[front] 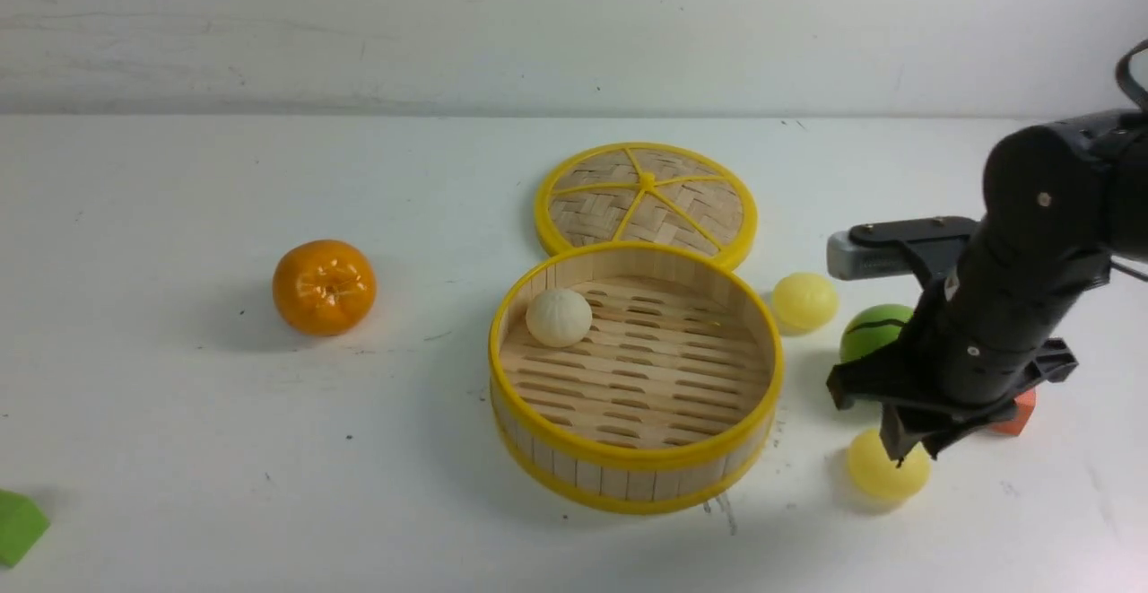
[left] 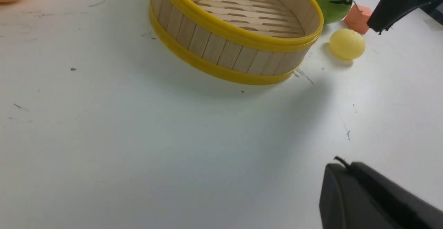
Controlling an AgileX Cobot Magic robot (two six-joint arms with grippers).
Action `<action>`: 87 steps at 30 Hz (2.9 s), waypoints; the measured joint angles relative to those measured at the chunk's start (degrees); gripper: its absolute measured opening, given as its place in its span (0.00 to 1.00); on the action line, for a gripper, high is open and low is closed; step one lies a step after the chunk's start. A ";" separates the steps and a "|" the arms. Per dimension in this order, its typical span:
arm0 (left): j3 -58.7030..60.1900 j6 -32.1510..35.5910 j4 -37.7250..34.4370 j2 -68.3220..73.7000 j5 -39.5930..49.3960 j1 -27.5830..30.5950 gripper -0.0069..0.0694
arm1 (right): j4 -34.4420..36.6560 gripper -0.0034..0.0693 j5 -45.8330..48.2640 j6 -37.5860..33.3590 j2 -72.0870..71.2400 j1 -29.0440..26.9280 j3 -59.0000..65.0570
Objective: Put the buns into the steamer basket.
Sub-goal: Use the right arm to grab a steamed stuffed bun, then use the right arm to put the steamed stuffed bun into the steamer
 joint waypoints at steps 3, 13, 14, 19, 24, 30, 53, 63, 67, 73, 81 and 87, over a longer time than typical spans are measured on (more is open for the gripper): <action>0.00 0.00 0.00 0.00 0.00 0.00 0.07 | -0.07 0.39 -0.30 -0.06 2.71 0.00 -0.59; 0.00 0.00 -0.07 0.00 0.00 0.00 0.08 | 0.62 0.39 -3.68 -0.48 3.49 -3.24 -0.81; 0.00 0.00 -0.07 0.00 0.00 0.00 0.09 | 1.52 0.39 -3.68 -0.98 3.49 -3.58 -0.81; 0.00 0.00 -0.09 0.00 0.00 0.00 0.09 | 6.20 0.39 -3.68 -3.78 3.73 -3.71 -0.85; 0.00 0.00 -0.09 0.00 0.00 0.00 0.10 | 8.00 0.39 -3.79 -5.39 3.73 -3.71 -0.85; 0.00 0.00 -0.09 0.00 0.00 0.00 0.10 | 5.78 0.39 -4.52 -5.08 3.73 -3.71 -0.85; 0.00 0.00 -0.13 0.00 0.00 0.00 0.13 | 4.44 0.29 -7.31 -4.09 6.46 -3.71 -0.98; 0.00 0.00 -0.13 0.00 0.00 0.00 0.14 | 4.44 0.05 -3.78 -7.46 4.96 -3.46 -1.10; 0.00 0.00 -0.13 0.00 0.00 0.00 0.14 | 6.06 0.04 -3.06 -8.01 -0.75 -1.18 -0.98; 0.00 0.00 -0.13 0.00 0.00 0.00 0.14 | 10.73 0.04 -8.00 -10.31 -4.86 4.59 -5.87; 0.00 0.00 -0.13 0.00 0.00 0.00 0.16 | 12.01 0.04 -15.54 -11.82 7.57 6.16 -17.78; 0.00 0.00 -0.13 0.00 0.00 0.00 0.16 | 12.01 0.06 -17.20 -12.26 17.73 6.16 -24.58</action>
